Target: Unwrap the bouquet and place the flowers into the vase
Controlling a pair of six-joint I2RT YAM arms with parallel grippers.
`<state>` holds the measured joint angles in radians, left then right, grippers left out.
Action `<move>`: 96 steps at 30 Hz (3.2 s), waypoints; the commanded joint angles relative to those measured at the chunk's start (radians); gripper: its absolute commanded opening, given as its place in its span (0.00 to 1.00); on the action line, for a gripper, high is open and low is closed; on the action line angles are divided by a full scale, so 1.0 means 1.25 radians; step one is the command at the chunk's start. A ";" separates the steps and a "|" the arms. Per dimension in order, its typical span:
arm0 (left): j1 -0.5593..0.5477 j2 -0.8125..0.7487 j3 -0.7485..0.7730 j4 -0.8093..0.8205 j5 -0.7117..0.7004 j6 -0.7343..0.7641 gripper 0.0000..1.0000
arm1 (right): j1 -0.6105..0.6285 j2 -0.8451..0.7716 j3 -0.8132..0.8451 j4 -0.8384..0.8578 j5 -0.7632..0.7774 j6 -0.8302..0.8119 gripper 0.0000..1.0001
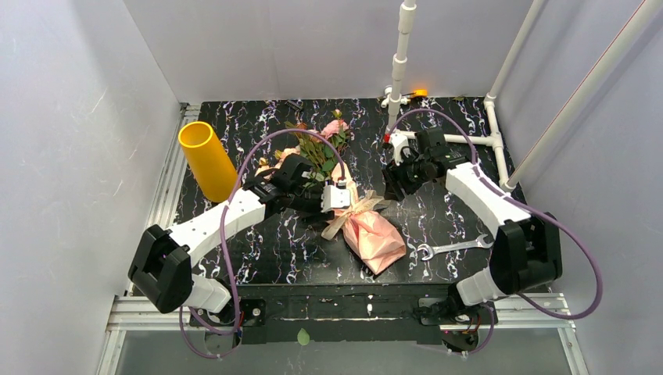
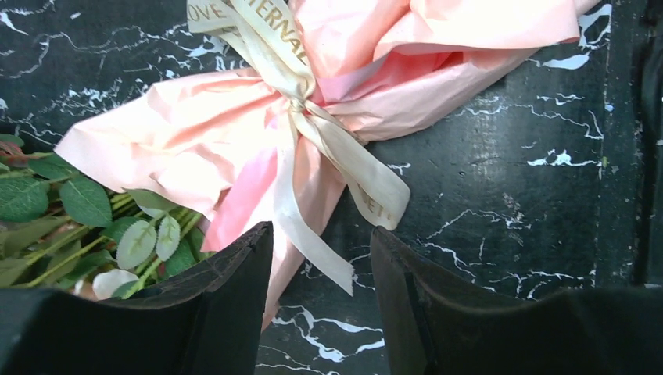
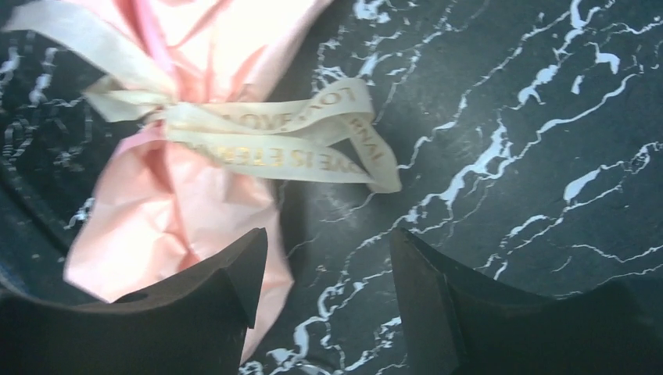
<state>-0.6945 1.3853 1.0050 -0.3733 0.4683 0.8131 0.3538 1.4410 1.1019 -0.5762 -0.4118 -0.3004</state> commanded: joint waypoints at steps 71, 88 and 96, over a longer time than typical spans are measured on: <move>0.041 -0.031 0.008 0.140 -0.069 -0.402 0.00 | 0.250 0.118 -0.237 0.412 -0.222 0.351 0.34; 0.080 -0.103 0.101 0.039 0.002 -0.499 0.00 | 0.269 0.144 -0.266 0.415 -0.127 0.336 0.27; 0.104 -0.146 0.142 -0.041 0.007 -0.475 0.00 | 0.269 0.136 -0.275 0.416 -0.119 0.336 0.31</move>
<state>-0.5827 1.2682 1.1236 -0.3676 0.4427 0.2054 0.6888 1.6268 0.7765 -0.0494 -0.6239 0.1501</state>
